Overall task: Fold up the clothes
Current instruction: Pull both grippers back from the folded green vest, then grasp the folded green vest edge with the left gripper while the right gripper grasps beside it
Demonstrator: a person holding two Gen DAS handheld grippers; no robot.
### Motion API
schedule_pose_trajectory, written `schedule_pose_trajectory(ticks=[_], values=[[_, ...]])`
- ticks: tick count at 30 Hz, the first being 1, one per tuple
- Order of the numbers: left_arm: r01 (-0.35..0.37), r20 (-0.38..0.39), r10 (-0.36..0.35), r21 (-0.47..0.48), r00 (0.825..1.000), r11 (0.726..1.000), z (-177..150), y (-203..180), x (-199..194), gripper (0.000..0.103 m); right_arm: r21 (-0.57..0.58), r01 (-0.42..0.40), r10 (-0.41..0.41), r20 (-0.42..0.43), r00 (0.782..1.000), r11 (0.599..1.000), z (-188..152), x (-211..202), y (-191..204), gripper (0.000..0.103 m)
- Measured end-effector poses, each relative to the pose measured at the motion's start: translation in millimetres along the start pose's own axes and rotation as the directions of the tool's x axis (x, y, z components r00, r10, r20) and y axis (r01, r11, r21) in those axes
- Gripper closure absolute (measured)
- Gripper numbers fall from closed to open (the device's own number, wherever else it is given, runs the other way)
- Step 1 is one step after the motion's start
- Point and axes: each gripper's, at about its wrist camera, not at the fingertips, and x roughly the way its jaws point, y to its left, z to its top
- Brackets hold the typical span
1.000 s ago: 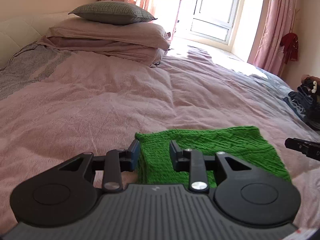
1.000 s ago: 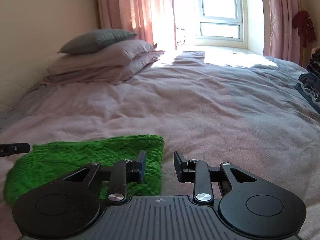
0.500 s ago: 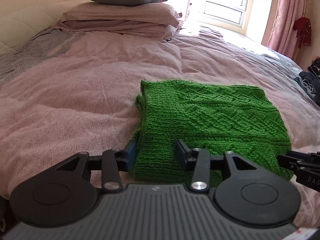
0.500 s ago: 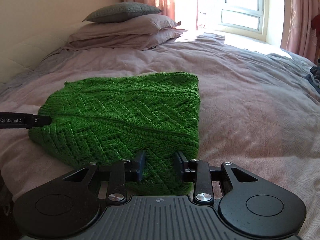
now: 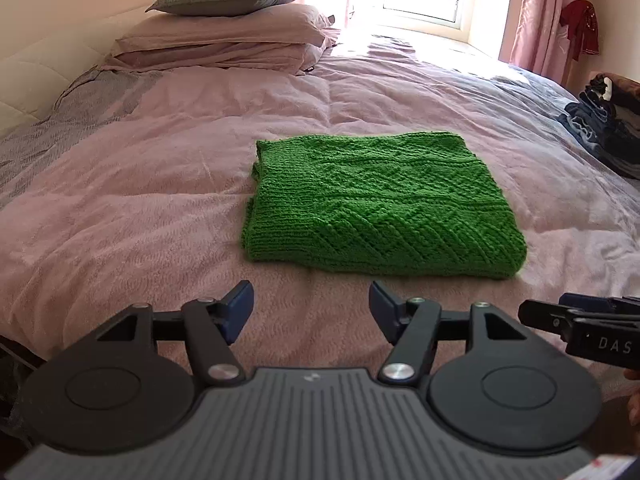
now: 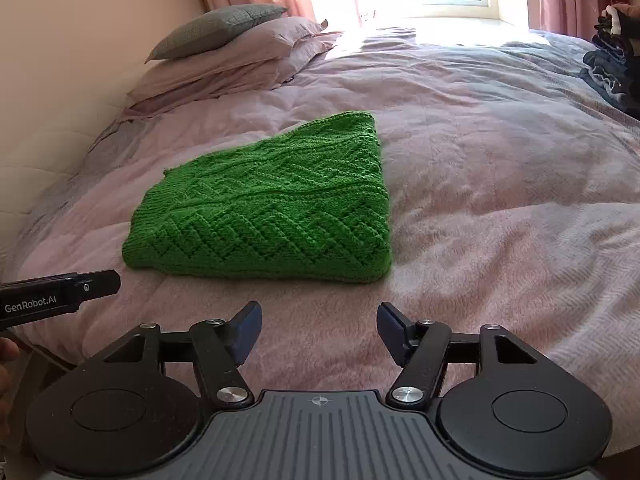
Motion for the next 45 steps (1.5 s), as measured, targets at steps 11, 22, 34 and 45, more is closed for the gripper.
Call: schedule_pose_trajectory(ticks=[11,22,34,45], values=[[0.029,0.040,-0.031,0.043,0.999,0.999,-14.7,-7.6,-43.4,0.036,-0.007,0.006,-0.006,0.025,1.000,1.000,-17.8,-38.5,13.3,0.040],[0.039,0.035,-0.041,0.043,0.999,0.998,-16.4,-3.6,-40.3,0.033,-0.015,0.014,-0.014,0.020,1.000,1.000,-22.0,-41.5,16.5,0.040],[0.086,-0.057,-0.086,0.004,0.995,0.996,-12.6,17.4,18.2,0.033,0.039,0.059,-0.056,-0.077,0.995,0.997,-21.7,-2.7,-13.5,0.040],[0.203,-0.029,-0.221,-0.288,0.975,0.936,42.3,105.3,96.1,0.031,0.122,-0.038,0.041,-0.027,0.999,0.992,21.7,39.5,-52.5,0.040]])
